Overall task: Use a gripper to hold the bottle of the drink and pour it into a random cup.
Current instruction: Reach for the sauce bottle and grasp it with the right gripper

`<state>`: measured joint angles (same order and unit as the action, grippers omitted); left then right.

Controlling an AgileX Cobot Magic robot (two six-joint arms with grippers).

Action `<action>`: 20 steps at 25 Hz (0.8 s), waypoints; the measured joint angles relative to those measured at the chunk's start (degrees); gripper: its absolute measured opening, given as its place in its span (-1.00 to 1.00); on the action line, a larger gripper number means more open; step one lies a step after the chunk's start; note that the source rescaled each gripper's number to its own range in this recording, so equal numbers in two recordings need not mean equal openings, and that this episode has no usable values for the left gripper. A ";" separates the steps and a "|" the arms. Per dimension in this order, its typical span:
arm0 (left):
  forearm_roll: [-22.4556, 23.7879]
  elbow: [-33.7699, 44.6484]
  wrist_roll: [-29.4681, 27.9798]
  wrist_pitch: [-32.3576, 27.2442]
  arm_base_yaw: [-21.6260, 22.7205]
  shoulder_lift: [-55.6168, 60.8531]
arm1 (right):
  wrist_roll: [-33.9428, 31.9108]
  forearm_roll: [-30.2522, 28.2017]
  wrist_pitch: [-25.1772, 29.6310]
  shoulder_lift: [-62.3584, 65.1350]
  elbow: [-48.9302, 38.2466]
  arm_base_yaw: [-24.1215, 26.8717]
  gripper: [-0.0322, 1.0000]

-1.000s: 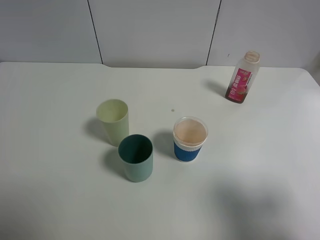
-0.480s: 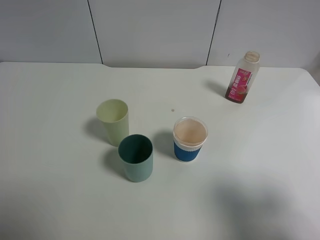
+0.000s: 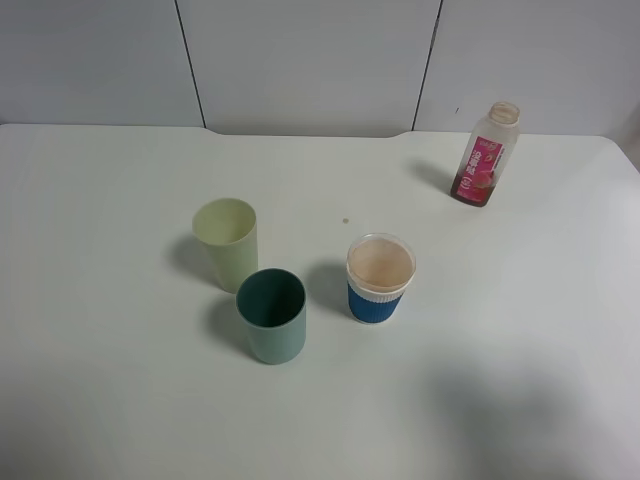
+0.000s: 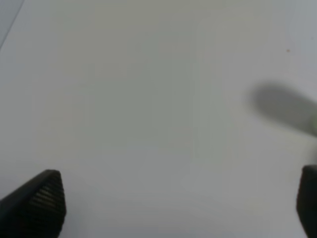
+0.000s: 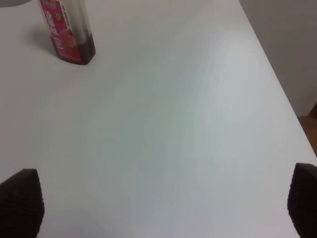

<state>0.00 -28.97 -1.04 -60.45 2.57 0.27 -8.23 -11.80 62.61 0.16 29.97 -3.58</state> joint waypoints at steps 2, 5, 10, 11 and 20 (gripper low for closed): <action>0.00 0.00 0.00 0.00 0.00 0.00 | 0.00 0.00 0.00 0.00 0.00 0.00 1.00; 0.00 0.00 0.00 0.00 0.00 0.00 | 0.00 0.00 0.00 0.00 0.00 0.00 1.00; 0.00 0.00 0.00 0.00 0.00 0.00 | 0.00 0.00 0.00 0.00 0.00 0.00 1.00; 0.00 0.00 0.00 0.00 0.00 0.00 | 0.00 0.00 0.00 0.00 0.00 0.00 1.00; 0.00 0.00 0.00 0.00 0.00 0.00 | -0.05 5.16 -2.18 0.00 -0.04 0.00 1.00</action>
<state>0.00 -28.97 -1.04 -60.45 2.57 0.27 -8.28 -6.64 60.43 0.16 29.93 -3.58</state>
